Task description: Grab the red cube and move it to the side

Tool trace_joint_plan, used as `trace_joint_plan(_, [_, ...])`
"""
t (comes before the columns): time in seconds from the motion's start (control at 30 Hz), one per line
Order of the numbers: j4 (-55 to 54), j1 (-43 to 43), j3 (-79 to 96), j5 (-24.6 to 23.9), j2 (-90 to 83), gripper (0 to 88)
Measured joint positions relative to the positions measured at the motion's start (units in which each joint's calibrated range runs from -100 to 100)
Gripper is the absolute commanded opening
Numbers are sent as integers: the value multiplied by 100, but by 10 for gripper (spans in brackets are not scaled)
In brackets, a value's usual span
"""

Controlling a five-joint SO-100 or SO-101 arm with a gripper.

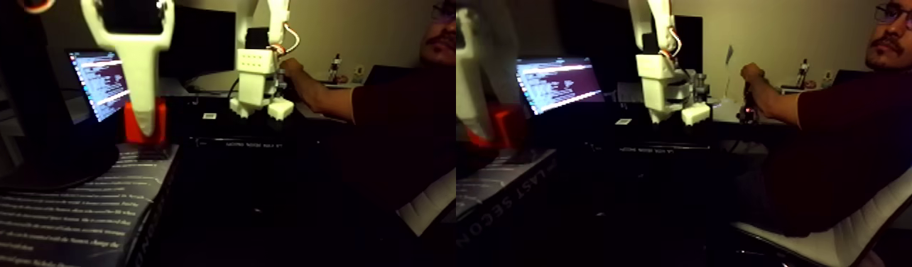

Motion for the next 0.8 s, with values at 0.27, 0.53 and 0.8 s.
trace_joint_plan(0.27, [-808, 0, 408, -482, 0, 45])
trace_joint_plan(0.53, [-987, 0, 436, -655, 0, 99])
trace_joint_plan(0.8, [-1281, 46, 445, -676, 227, 100])
